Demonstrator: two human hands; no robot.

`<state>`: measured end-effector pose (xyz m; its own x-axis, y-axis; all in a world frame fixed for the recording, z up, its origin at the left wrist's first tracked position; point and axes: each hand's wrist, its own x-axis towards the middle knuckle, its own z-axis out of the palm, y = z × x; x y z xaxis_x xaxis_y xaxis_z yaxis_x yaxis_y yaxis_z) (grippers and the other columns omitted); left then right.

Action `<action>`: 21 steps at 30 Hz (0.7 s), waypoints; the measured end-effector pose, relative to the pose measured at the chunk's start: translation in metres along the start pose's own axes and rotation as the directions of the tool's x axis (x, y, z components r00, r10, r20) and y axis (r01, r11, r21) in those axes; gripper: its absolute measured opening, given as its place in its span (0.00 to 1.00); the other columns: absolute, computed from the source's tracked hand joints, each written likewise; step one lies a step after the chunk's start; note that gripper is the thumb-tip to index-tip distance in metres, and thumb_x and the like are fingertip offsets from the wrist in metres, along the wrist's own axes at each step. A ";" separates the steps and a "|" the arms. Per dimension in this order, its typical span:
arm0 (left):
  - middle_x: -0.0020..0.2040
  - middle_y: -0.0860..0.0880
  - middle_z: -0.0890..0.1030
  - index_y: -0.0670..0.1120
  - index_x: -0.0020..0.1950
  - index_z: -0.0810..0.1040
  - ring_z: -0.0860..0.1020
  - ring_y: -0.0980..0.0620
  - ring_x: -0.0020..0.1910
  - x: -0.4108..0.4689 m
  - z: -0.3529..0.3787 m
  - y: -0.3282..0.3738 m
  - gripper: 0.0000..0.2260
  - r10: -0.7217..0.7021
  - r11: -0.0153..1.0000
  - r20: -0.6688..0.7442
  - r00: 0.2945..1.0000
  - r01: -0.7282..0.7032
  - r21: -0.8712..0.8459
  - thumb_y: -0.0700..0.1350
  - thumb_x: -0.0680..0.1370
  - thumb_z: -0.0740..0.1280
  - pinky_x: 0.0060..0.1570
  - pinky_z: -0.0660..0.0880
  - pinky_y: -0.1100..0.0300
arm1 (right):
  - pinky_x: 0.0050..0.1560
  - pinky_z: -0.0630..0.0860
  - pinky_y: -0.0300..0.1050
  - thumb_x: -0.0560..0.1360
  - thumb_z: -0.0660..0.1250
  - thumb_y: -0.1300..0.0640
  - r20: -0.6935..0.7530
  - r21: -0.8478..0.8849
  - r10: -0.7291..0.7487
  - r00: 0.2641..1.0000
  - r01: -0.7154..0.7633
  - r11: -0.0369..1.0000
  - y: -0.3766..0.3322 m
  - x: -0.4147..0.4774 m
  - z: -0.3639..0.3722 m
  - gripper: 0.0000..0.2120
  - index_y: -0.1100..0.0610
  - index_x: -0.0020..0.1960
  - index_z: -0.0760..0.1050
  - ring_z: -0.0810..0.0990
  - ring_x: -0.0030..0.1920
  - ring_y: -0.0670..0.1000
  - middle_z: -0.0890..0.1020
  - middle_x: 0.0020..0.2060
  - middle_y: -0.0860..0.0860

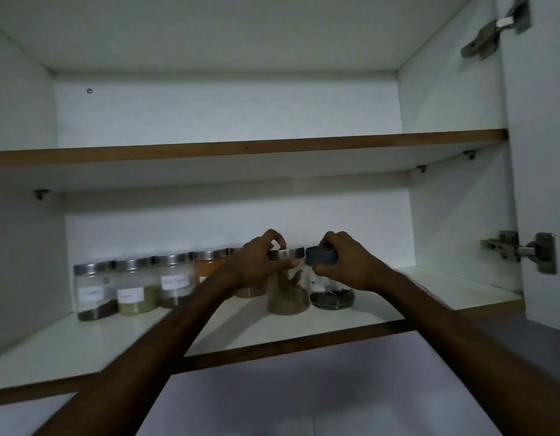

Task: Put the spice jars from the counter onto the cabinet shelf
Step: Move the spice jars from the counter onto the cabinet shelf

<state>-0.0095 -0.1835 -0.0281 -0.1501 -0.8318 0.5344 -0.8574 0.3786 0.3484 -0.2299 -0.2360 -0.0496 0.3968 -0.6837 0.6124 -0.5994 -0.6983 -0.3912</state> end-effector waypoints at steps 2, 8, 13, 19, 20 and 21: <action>0.65 0.47 0.72 0.52 0.63 0.74 0.73 0.48 0.62 0.018 0.002 -0.004 0.17 0.076 0.977 0.001 0.997 -0.075 0.198 0.54 0.76 0.70 0.56 0.74 0.56 | 0.50 0.70 0.43 0.70 0.73 0.52 0.000 0.006 -0.003 1.000 0.003 1.000 0.015 0.011 0.006 0.17 0.57 0.54 0.73 0.72 0.53 0.51 0.73 0.52 0.53; 0.65 0.47 0.72 0.49 0.66 0.74 0.73 0.47 0.62 0.052 0.010 -0.006 0.17 0.175 0.709 0.041 0.984 -0.154 0.688 0.39 0.78 0.64 0.54 0.73 0.52 | 0.60 0.66 0.52 0.75 0.67 0.46 -0.011 -0.209 0.001 1.000 -0.003 0.978 0.048 0.044 0.014 0.18 0.47 0.64 0.75 0.62 0.65 0.58 0.65 0.64 0.54; 0.66 0.45 0.75 0.46 0.70 0.72 0.74 0.45 0.62 0.061 0.016 -0.017 0.18 0.076 0.796 0.006 0.997 -0.064 0.602 0.47 0.81 0.62 0.60 0.70 0.53 | 0.64 0.68 0.49 0.78 0.65 0.55 0.116 -0.130 -0.049 0.992 0.065 0.989 0.058 0.063 0.015 0.19 0.50 0.68 0.74 0.72 0.60 0.59 0.73 0.58 0.58; 0.63 0.44 0.73 0.45 0.66 0.72 0.71 0.43 0.60 0.069 0.036 -0.017 0.27 0.048 0.777 -0.089 0.995 0.019 0.629 0.56 0.72 0.73 0.54 0.72 0.52 | 0.53 0.77 0.54 0.75 0.69 0.52 0.061 -0.155 -0.090 0.994 0.098 0.983 0.055 0.066 0.026 0.14 0.55 0.58 0.75 0.78 0.50 0.57 0.76 0.50 0.55; 0.63 0.44 0.73 0.45 0.66 0.72 0.72 0.43 0.60 0.071 0.037 -0.018 0.27 0.041 0.787 -0.088 0.995 0.022 0.617 0.54 0.72 0.74 0.54 0.72 0.51 | 0.52 0.77 0.57 0.74 0.69 0.52 0.032 -0.164 -0.102 0.994 0.106 0.981 0.057 0.065 0.029 0.14 0.56 0.58 0.74 0.78 0.50 0.58 0.76 0.50 0.56; 0.63 0.44 0.73 0.45 0.66 0.72 0.73 0.43 0.59 0.074 0.036 -0.020 0.26 0.029 0.806 -0.075 0.997 0.022 0.591 0.52 0.72 0.74 0.55 0.72 0.51 | 0.52 0.78 0.58 0.75 0.69 0.52 0.010 -0.164 -0.112 0.994 0.112 0.980 0.059 0.065 0.032 0.14 0.56 0.58 0.74 0.78 0.50 0.58 0.76 0.50 0.56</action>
<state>-0.0214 -0.2670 -0.0237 -0.1371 -0.7876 0.6007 -0.9855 0.0471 -0.1631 -0.2175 -0.3286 -0.0548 0.4680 -0.6034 0.6456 -0.6574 -0.7260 -0.2020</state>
